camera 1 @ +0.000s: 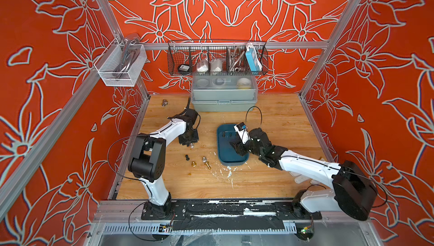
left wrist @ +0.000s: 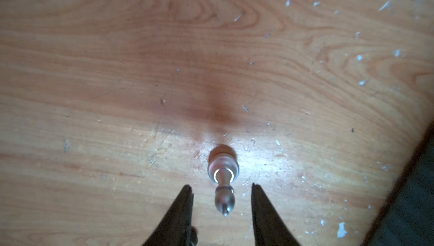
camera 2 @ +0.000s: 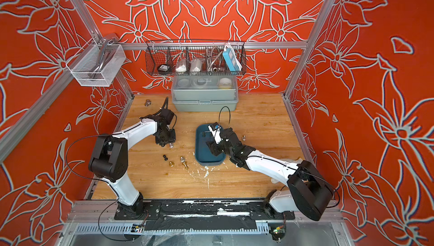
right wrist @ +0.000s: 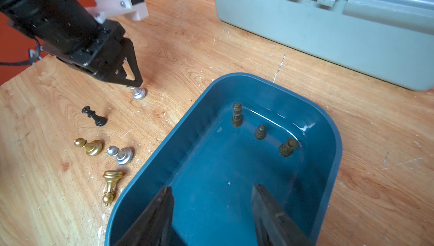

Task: Put the chess pieces into the storage box
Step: Pick up the chess piece at the center of the board.

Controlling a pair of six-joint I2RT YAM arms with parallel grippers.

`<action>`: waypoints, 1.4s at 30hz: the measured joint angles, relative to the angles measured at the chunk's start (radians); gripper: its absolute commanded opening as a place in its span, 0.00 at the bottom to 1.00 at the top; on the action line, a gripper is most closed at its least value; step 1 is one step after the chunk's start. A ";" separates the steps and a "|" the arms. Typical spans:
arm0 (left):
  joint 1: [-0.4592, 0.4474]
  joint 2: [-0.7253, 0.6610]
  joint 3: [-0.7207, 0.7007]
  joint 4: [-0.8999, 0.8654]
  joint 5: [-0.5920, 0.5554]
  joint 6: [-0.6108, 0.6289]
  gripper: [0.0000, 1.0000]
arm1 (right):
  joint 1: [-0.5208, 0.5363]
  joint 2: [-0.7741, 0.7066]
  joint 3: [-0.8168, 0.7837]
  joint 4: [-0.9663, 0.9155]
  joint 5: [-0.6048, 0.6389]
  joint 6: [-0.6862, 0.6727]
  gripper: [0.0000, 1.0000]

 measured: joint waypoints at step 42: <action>0.001 0.059 0.005 0.043 -0.005 0.034 0.10 | 0.007 0.074 0.034 -0.035 0.025 0.001 0.58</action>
